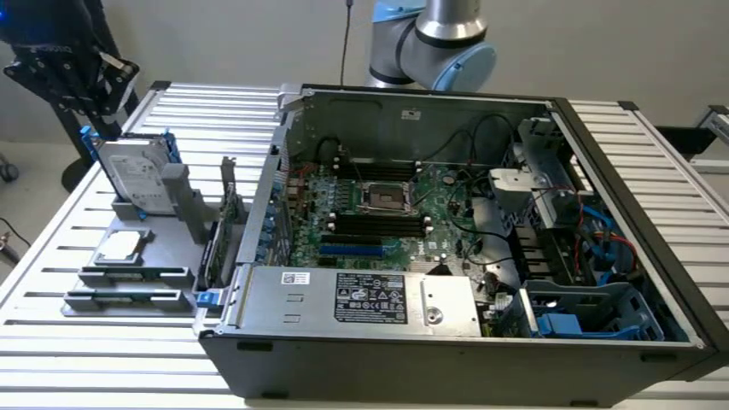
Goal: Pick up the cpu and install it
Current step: 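Reach for the cpu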
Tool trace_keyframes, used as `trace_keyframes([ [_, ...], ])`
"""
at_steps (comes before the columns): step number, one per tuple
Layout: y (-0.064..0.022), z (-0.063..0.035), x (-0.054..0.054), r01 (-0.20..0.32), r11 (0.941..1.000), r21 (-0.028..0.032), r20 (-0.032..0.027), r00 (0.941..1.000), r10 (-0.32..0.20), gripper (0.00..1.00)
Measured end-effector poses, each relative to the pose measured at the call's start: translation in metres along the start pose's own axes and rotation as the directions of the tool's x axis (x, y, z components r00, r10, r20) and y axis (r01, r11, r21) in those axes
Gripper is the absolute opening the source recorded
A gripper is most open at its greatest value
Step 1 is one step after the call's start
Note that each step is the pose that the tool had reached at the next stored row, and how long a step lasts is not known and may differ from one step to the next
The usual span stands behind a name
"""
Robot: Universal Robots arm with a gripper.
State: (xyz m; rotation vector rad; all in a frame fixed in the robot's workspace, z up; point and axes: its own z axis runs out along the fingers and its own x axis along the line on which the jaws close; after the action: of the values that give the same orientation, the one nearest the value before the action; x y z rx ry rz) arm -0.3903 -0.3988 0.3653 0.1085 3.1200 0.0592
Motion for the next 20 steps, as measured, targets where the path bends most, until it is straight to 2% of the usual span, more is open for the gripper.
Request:
trace_keyframes([
  [5,-0.0012,0.0024,0.016,0.005,1.0000,0.0076,-0.0030,1.0000,-0.005,0.11],
  [9,-0.0016,0.0036,0.022,0.018,0.9996,0.0203,-0.0075,0.9998,-0.018,0.11],
  [12,-0.0017,0.0044,0.024,0.035,0.9990,0.0279,-0.0142,0.9993,-0.035,0.11],
  [15,-0.0018,0.0051,0.026,0.054,0.9981,0.0315,-0.0217,0.9984,-0.053,0.11],
  [20,-0.0019,0.0060,0.028,0.083,0.9959,0.0352,-0.0381,0.9959,-0.082,0.11],
])
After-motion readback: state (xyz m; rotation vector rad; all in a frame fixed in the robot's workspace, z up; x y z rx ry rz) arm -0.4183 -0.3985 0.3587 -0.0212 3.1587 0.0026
